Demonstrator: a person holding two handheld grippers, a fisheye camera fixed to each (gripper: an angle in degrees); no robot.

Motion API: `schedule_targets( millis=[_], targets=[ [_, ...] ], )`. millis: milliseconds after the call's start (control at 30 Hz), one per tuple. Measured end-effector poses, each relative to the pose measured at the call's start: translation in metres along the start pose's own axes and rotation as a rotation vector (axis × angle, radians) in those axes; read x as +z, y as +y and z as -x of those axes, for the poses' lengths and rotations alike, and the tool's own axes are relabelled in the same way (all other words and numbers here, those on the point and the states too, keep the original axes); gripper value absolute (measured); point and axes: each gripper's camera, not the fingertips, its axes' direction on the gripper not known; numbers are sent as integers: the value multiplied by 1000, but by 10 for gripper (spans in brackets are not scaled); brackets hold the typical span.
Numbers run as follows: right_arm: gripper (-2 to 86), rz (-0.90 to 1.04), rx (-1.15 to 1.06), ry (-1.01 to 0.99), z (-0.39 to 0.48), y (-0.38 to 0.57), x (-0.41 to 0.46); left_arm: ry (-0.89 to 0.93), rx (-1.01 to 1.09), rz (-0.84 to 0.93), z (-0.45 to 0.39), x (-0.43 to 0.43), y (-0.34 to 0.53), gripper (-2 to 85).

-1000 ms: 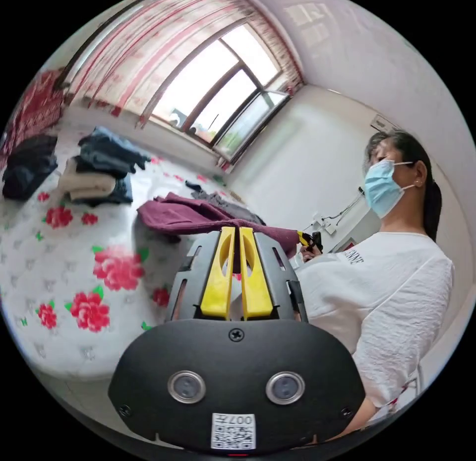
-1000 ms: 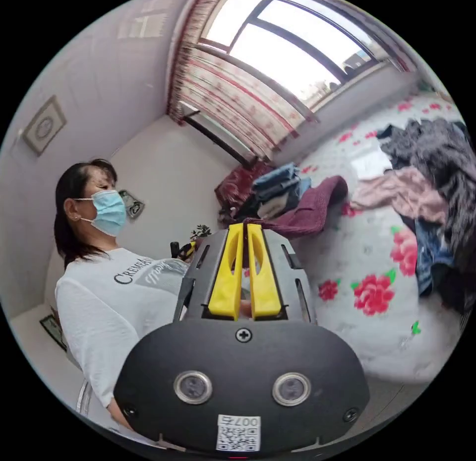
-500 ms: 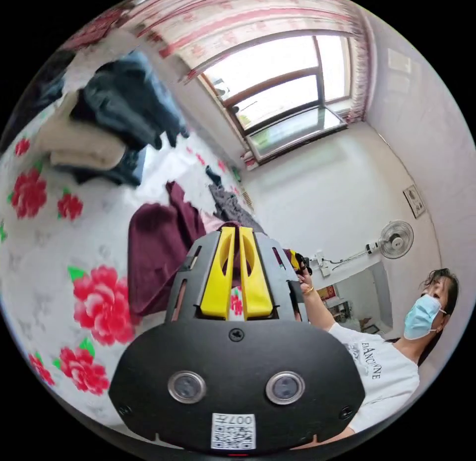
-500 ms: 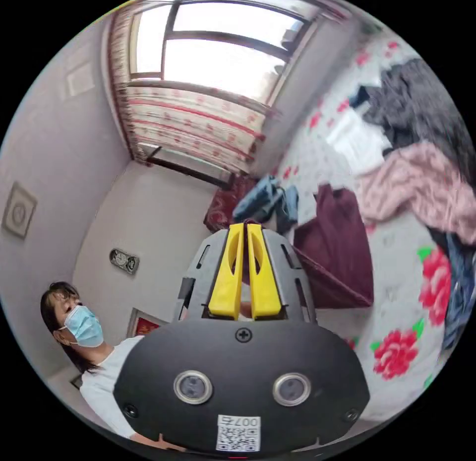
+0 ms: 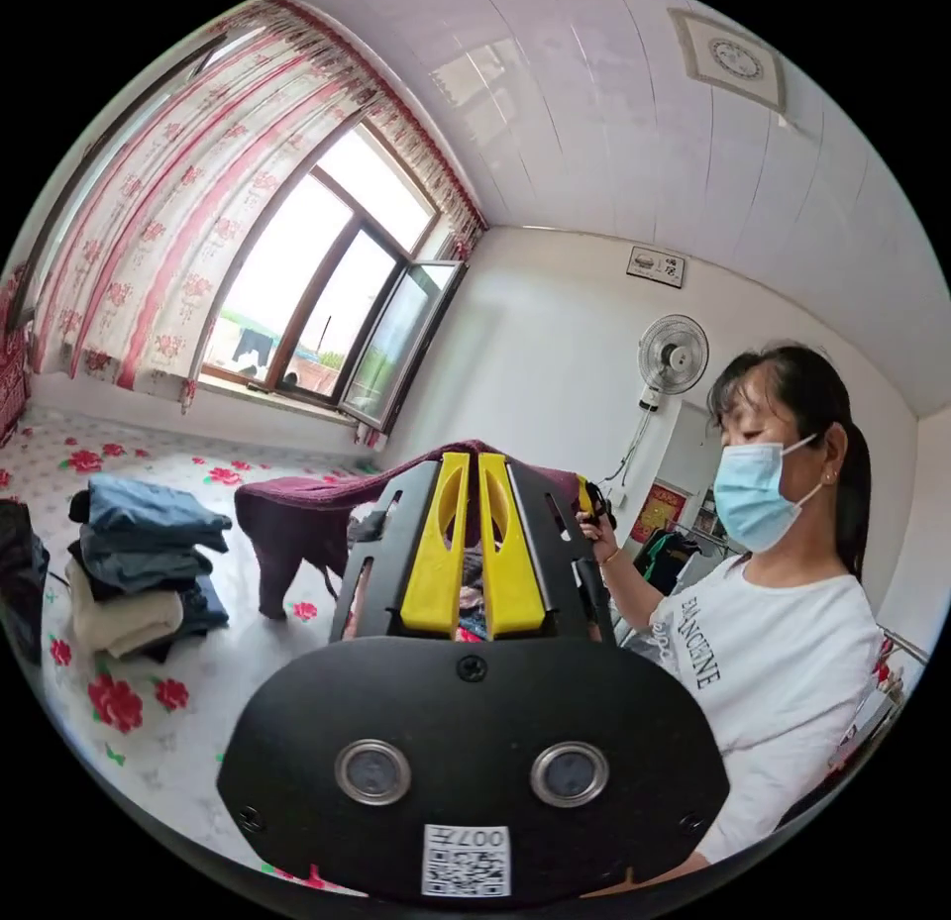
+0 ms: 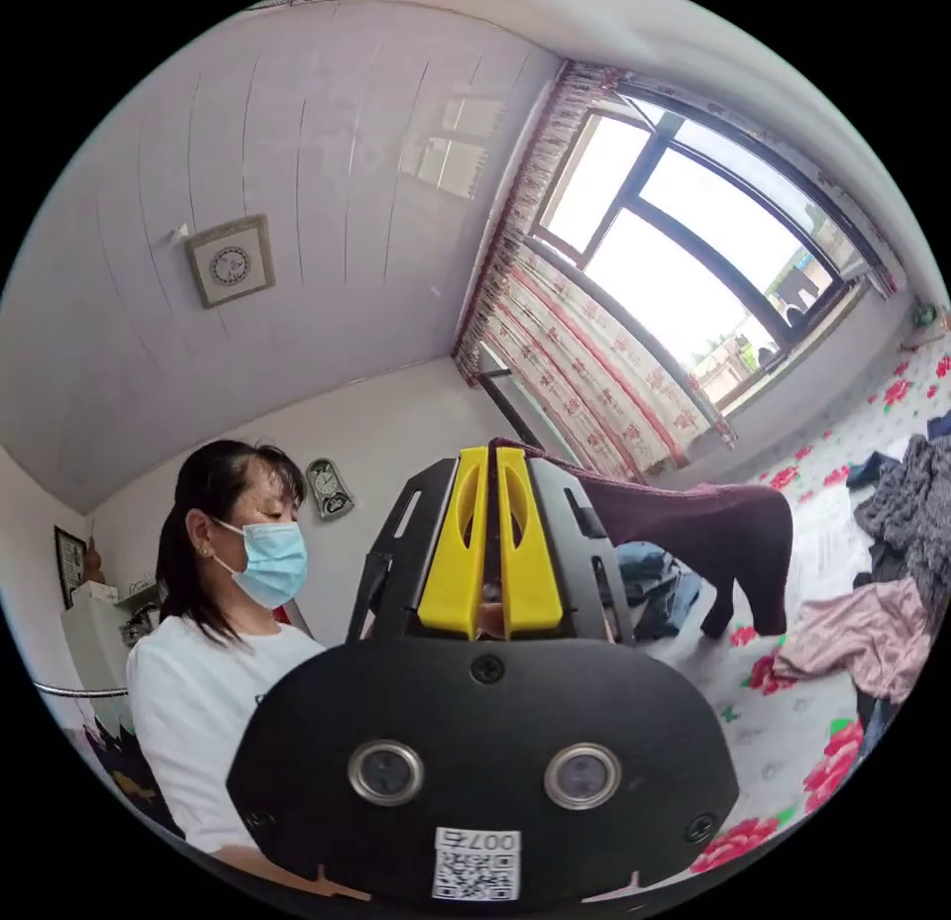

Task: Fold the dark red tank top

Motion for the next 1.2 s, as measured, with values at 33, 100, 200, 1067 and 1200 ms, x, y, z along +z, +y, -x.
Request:
schedule_targets(
  millis=[33, 100, 200, 1067, 1200],
  targets=[
    [-2, 44, 68, 42, -8, 28, -10, -36, -47, 41, 2, -2, 32, -9],
    [-1, 130, 167, 146, -19, 71, -21, -99, -151, 119, 12, -3, 89, -9],
    [-1, 290, 410, 339, -49, 145, -32, -175, -461, 254, 47, -1, 202, -9],
    [50, 628, 568, 869, -280, 229, 128, -378, -1001, 310, 334, 154, 340, 77],
    [66, 701, 643, 828, -282, 277, 111, -421, -875, 579, 303, 185, 380, 96]
  ],
)
